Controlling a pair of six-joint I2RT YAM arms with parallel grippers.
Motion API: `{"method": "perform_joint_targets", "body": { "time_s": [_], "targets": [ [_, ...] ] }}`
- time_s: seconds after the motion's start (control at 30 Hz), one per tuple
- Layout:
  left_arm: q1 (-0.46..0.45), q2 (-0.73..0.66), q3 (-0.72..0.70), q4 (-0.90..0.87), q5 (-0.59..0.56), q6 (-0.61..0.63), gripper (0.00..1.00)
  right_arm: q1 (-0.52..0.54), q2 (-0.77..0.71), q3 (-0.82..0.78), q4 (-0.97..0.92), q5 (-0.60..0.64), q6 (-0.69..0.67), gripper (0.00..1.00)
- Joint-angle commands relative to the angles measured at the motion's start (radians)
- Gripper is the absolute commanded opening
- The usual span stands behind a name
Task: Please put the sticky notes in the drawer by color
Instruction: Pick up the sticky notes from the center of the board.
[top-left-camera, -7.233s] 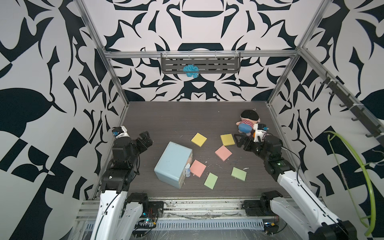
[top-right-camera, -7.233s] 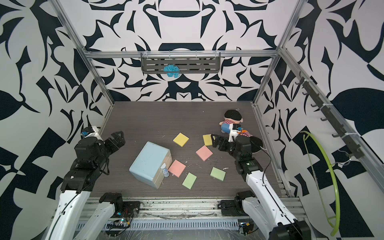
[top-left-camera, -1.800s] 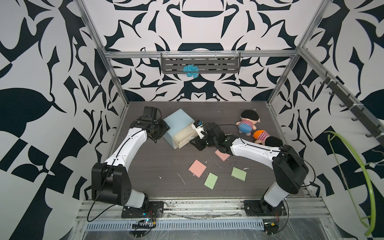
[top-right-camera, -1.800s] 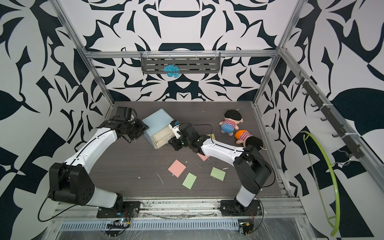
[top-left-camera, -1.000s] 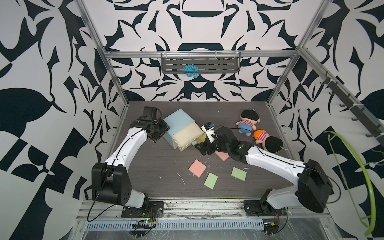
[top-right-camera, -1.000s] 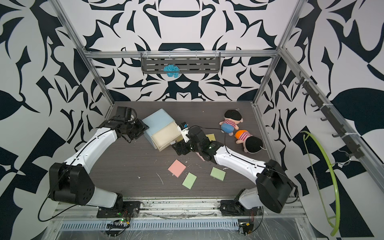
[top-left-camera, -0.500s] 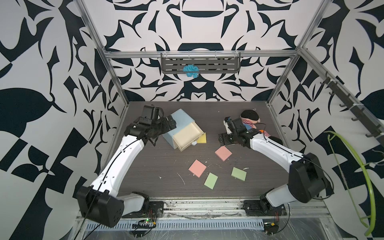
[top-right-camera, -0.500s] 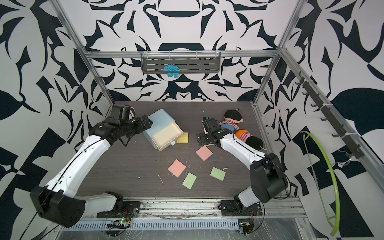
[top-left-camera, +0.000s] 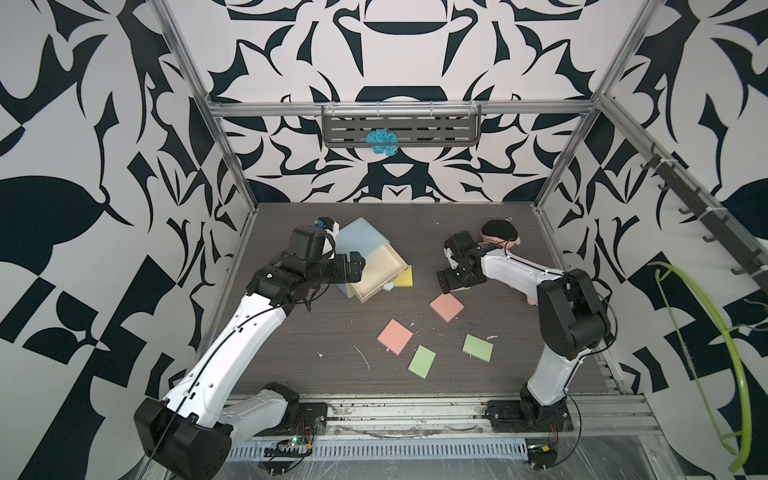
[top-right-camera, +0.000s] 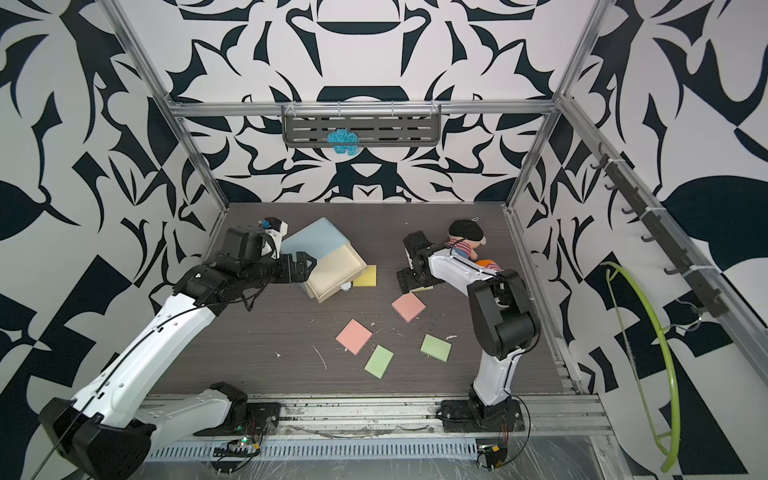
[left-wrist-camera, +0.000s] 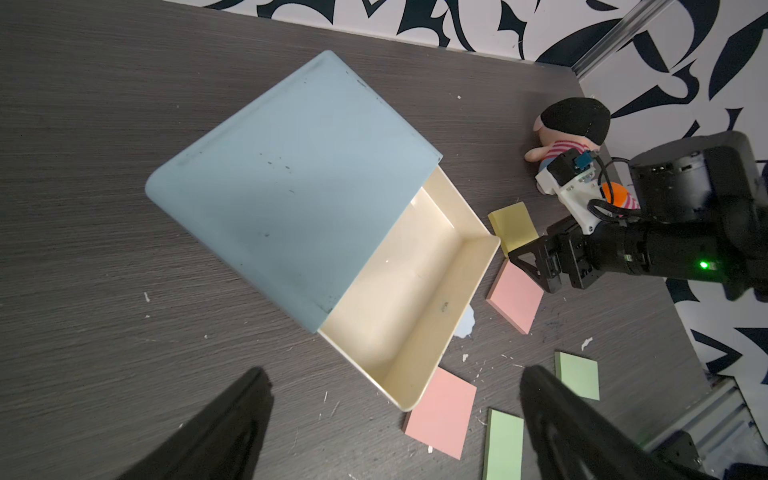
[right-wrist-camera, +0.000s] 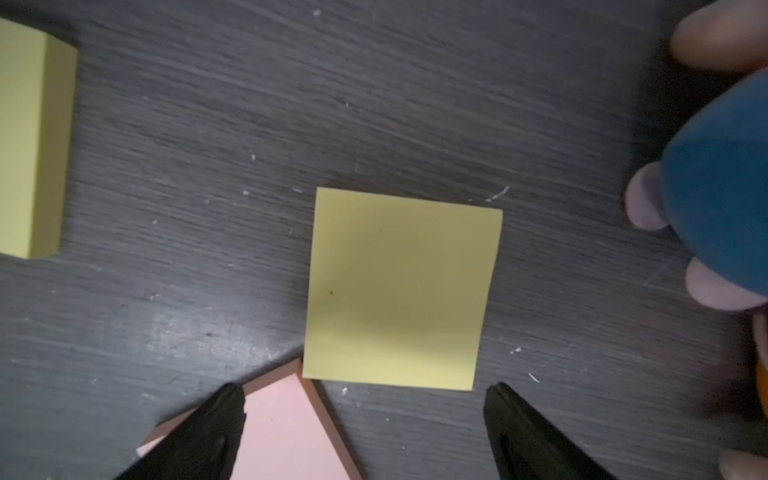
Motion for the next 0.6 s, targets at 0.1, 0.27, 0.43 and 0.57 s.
{"method": "perform_joint_targets", "body": {
  "time_s": [0.1, 0.27, 0.43, 0.57],
  "targets": [
    [-0.003, 0.009, -0.013, 0.045, 0.022, 0.024, 0.99, -0.018, 0.056, 0.069, -0.027, -0.008, -0.011, 0.95],
    [-0.003, 0.01, -0.019, 0.055, 0.035, 0.031, 0.99, -0.033, 0.084, 0.08, -0.027, -0.015, -0.005, 0.95],
    [-0.003, 0.011, -0.022, 0.056, 0.054, 0.046, 0.99, -0.039, 0.109, 0.085, -0.027, -0.006, -0.01, 0.89],
    [-0.003, 0.003, -0.025, 0.059, 0.065, 0.06, 0.99, -0.039, 0.119, 0.086, -0.027, 0.008, -0.015, 0.83]
  ]
}}
